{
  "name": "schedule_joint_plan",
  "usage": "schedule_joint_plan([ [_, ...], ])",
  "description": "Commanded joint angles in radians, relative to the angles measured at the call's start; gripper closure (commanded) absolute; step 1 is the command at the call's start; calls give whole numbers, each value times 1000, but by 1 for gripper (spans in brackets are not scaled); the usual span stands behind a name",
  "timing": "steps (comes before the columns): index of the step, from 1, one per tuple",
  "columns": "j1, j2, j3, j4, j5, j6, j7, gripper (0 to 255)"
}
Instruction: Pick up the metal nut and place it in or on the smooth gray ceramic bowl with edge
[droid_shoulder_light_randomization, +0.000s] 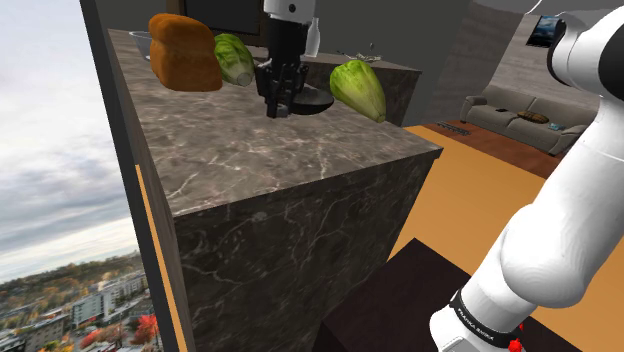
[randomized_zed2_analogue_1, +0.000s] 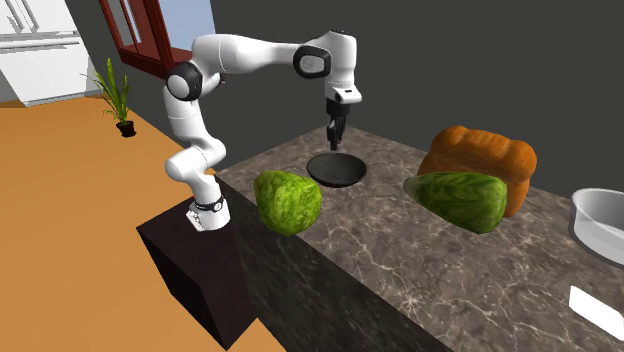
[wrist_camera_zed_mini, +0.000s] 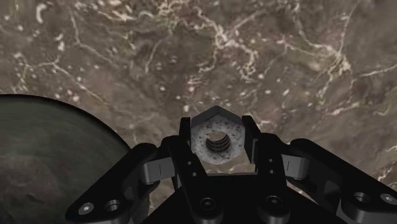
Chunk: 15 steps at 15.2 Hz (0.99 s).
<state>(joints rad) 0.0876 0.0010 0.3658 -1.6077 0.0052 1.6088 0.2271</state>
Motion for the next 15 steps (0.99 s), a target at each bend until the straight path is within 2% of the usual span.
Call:
schedule_joint_plan([
  [1,2,8,2,36,-3,-29,4,255],
  [15,20,97,14,335,-37,-245,26,255],
])
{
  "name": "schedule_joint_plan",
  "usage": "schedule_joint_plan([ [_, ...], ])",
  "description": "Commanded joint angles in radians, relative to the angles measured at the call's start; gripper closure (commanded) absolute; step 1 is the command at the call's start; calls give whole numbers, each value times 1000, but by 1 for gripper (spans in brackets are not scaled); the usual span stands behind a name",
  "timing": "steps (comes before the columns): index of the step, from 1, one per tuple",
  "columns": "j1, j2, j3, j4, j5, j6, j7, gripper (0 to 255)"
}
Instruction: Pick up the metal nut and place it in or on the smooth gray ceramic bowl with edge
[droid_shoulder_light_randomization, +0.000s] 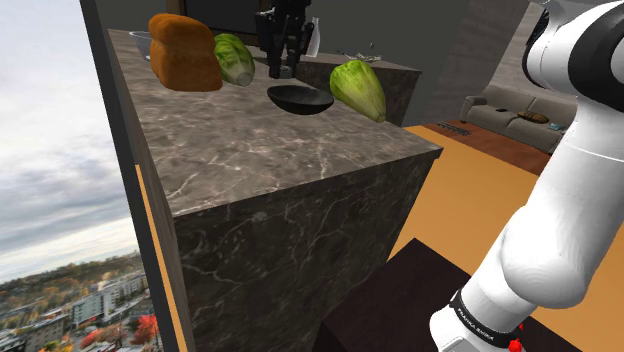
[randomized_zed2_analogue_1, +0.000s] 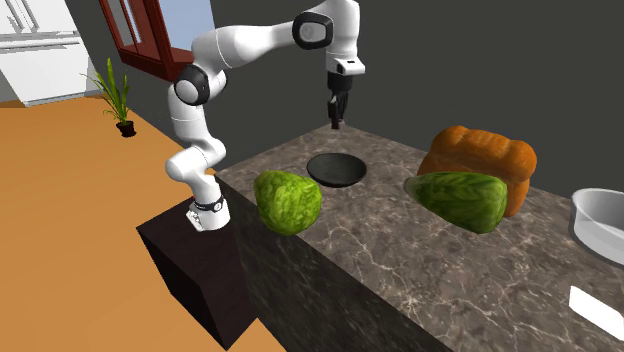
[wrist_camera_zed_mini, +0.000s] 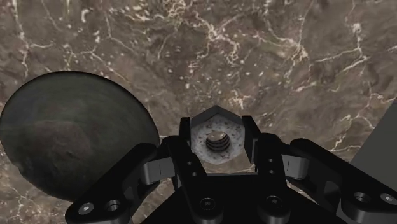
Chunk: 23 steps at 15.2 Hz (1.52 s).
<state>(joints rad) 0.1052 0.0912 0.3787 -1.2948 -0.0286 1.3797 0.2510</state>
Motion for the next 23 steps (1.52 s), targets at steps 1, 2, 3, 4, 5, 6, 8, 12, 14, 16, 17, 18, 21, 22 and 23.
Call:
schedule_joint_plan([
  [1,-11,11,-9,27,-3,-17,-21,255],
  [2,-23,16,-19,33,-4,-18,-44,255],
  [3,-36,22,-29,41,-5,-20,-67,255],
  [4,-48,30,-38,50,-7,-22,-89,255],
  [5,-60,38,-48,62,-9,-25,-111,255],
  [6,-72,49,-57,75,-11,-28,-133,255],
  [8,-95,73,-74,107,-16,-36,-176,255],
  [12,-137,140,-106,198,-30,-61,-257,255],
  [14,-143,117,-107,136,-23,-22,-260,255],
  [16,-149,97,-109,80,-17,15,-263,255],
  [17,-151,89,-109,54,-14,33,-264,255],
  [18,-153,80,-110,28,-12,50,-265,255],
  [21,-158,59,-112,-42,-6,101,-268,255],
  [22,-159,53,-112,-64,-4,117,-269,255],
  [23,-160,47,-113,-86,-2,132,-270,255],
])
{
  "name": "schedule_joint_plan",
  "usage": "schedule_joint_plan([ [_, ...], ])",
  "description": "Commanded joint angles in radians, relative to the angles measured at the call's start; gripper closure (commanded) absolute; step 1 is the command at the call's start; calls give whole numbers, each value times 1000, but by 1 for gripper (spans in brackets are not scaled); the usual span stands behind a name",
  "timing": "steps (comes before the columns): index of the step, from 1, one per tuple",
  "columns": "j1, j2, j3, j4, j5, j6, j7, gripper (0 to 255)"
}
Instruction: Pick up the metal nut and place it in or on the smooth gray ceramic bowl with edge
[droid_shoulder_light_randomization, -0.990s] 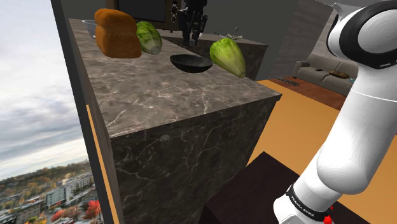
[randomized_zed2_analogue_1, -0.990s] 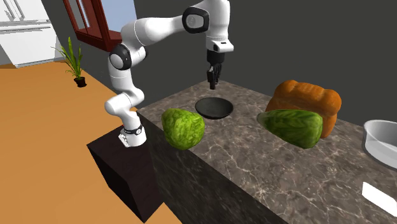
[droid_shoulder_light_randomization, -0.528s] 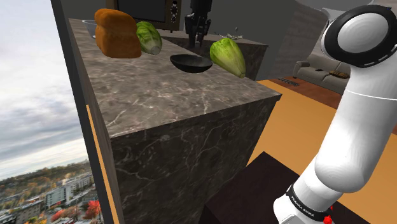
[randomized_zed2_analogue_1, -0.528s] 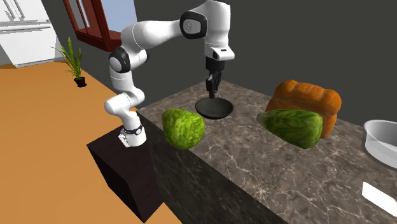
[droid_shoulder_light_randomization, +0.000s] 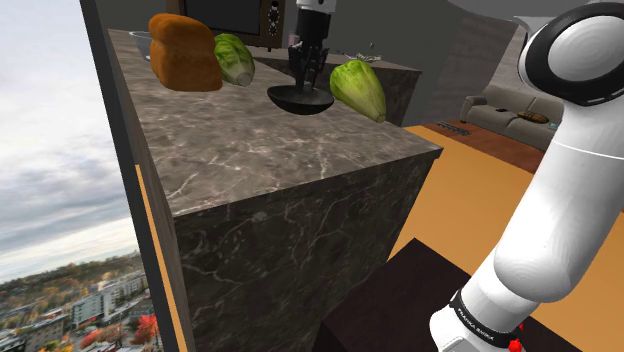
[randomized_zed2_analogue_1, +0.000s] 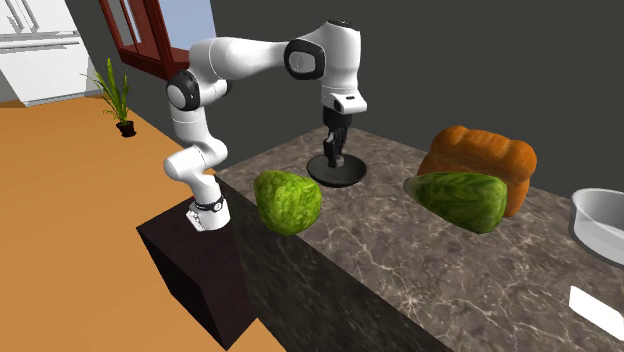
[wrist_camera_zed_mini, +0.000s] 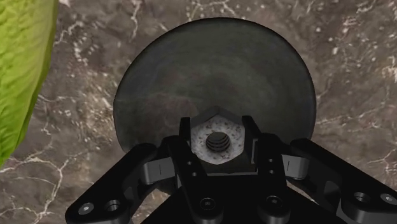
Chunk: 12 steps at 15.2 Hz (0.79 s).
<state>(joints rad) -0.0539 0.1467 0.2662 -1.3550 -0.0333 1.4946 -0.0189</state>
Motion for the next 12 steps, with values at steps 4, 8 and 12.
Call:
schedule_joint_plan([
  [4,-3,-18,-1,-63,5,46,-2,255],
  [8,-3,-18,-1,-62,5,45,-2,255],
  [12,-3,-18,-1,-62,5,45,-2,0],
])
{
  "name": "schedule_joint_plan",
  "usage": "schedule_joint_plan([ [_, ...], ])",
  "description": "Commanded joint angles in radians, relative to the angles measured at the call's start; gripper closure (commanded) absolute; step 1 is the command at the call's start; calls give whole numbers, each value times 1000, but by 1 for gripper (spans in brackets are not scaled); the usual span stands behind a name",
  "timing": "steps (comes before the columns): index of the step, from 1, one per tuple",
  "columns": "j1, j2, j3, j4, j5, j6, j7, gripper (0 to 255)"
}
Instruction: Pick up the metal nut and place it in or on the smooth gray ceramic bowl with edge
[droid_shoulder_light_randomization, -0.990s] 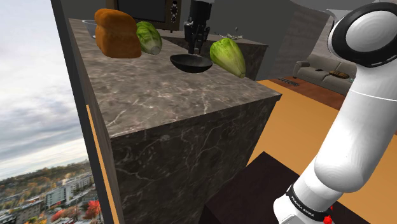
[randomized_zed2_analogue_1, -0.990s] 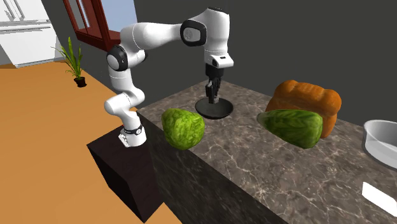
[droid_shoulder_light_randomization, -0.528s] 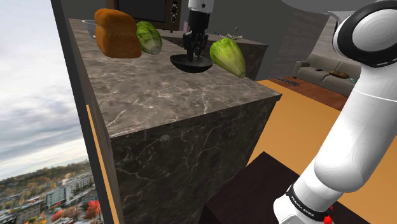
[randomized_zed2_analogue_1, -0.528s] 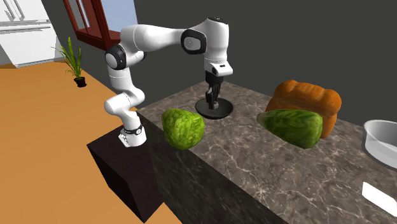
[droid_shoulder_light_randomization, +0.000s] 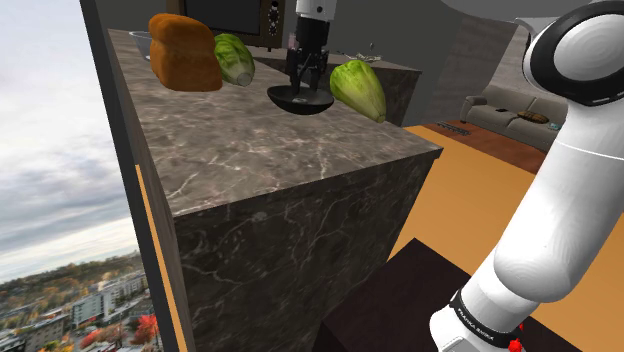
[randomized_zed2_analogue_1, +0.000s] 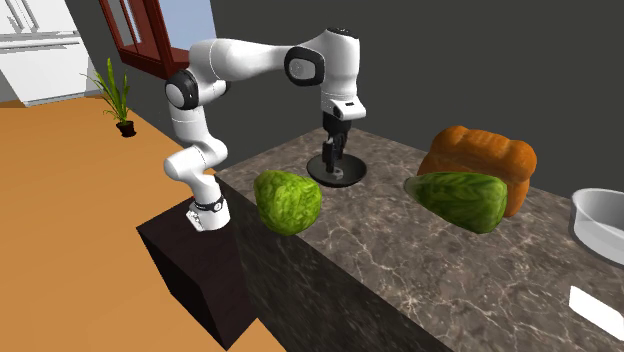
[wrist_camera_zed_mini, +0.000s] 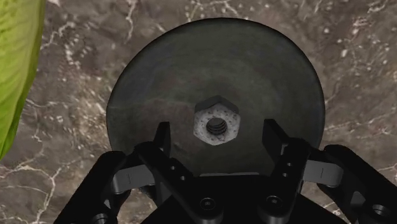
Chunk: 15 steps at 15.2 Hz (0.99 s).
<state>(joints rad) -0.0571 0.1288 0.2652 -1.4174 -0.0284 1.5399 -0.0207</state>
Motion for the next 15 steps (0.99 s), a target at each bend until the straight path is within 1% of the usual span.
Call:
schedule_joint_plan([
  [1,0,0,0,0,0,0,0,0],
  [4,0,0,0,0,0,0,0,0],
  [8,15,67,6,222,-19,-157,9,0],
  [15,15,67,5,222,-19,-157,9,0],
])
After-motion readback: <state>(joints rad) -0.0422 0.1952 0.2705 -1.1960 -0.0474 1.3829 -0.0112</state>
